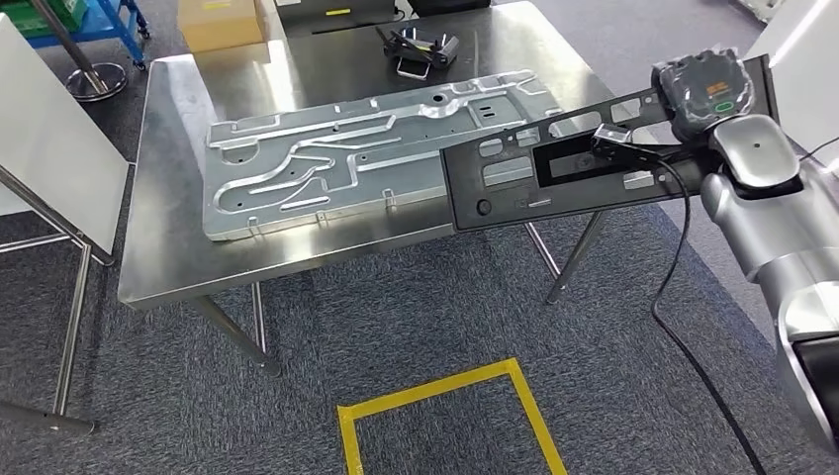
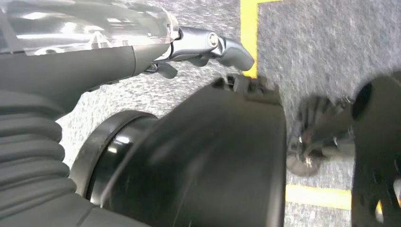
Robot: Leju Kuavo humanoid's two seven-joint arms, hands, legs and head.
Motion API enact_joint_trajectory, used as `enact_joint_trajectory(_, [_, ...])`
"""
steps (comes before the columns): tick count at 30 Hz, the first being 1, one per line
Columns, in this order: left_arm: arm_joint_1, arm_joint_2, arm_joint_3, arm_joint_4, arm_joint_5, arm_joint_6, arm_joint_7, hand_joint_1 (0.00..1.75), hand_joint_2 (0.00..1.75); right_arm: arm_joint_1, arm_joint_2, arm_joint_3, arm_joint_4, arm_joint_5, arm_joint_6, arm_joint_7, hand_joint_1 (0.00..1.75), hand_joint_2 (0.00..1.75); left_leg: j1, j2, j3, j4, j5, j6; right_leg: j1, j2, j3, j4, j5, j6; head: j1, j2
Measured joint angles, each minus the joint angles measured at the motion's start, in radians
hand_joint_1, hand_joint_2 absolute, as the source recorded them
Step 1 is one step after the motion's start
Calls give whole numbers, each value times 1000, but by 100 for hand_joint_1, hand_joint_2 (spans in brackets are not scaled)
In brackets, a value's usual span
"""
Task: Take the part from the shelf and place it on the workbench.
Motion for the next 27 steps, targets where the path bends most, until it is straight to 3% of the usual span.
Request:
enact_joint_trajectory(2, [0,0,5,0,-4,-1,0,0,175,-46,0,20,2,9,26,2,175,175,3,-9,-5,28,-16,-11,-2,13,8,-1,-4,-12,0,0])
enact_joint_trajectory(3, [0,0,8,0,-6,0,-1,0,175,-73,1,32,3,16,40,3,175,175,5,-18,-23,65,-35,-16,-3,19,12,-1,-7,-18,0,0])
enact_joint_trajectory(6, [3,0,18,0,-9,3,-3,0,175,-156,8,74,9,36,88,6,175,175,11,-32,-125,258,-118,-20,0,40,24,-2,-20,-27,0,0])
enact_joint_trajectory(7, [6,0,20,0,-10,4,-4,0,175,-176,10,90,13,40,104,7,175,175,12,-32,-152,299,-127,-19,2,48,32,-2,-25,-29,0,0])
enact_joint_trajectory(8, [8,0,22,0,-12,6,-4,0,175,-194,12,105,18,44,118,7,175,175,12,-32,-163,303,-113,-17,5,55,41,-2,-32,-29,0,0])
enact_joint_trajectory(9, [9,0,23,0,-13,7,-5,0,175,-211,15,120,22,48,129,7,175,175,12,-33,-161,273,-76,-14,7,62,51,-2,-38,-29,0,0])
enact_joint_trajectory(11, [11,1,26,0,-15,9,-5,0,175,-252,19,147,32,53,145,9,175,175,10,-49,-132,146,28,-1,11,74,69,-3,-50,-28,0,0])
enact_joint_trajectory(13, [14,3,30,0,-16,9,-5,0,175,-297,22,173,43,53,156,12,175,175,5,-68,-105,48,76,14,8,87,75,-4,-58,-21,0,0])
enact_joint_trajectory(16, [15,4,39,0,-14,8,-3,0,175,-332,20,196,54,50,164,13,175,175,5,-64,-79,1,73,22,4,102,78,-7,-67,-3,0,0])
enact_joint_trajectory(18, [11,3,50,0,4,7,0,0,175,-346,13,205,58,43,161,13,175,175,10,-54,-60,-18,74,25,6,87,66,26,-90,6,0,0])
enact_joint_trajectory(21, [8,-1,90,0,76,1,4,0,175,-359,1,220,63,22,154,14,175,175,11,-40,-41,-27,65,31,4,53,-35,202,-157,20,1,0])
enact_joint_trajectory(22, [8,-2,109,0,104,-2,5,0,175,-357,-3,225,64,15,153,14,175,175,11,-36,-37,-24,59,31,1,48,-68,250,-163,24,1,0])
enact_joint_trajectory(23, [8,-2,129,0,131,-4,5,0,175,-353,-6,230,64,9,151,15,175,175,11,-31,-31,-21,51,30,-2,44,-85,264,-148,28,1,0])
enact_joint_trajectory(24, [8,-2,150,0,156,-8,4,0,175,-349,-9,234,64,3,150,15,175,175,11,-27,-25,-16,43,29,-4,40,-83,241,-115,31,1,0])
enact_joint_trajectory(26, [6,-4,193,0,190,-14,5,0,175,-345,-10,241,65,-6,140,19,175,175,10,-18,-14,-2,21,23,-5,19,-36,118,-31,32,1,0])
enact_joint_trajectory(27, [5,-4,212,0,199,-17,7,0,175,-344,-10,246,66,-9,133,22,175,175,8,-14,-12,7,11,18,-1,7,-14,63,-9,28,1,0])
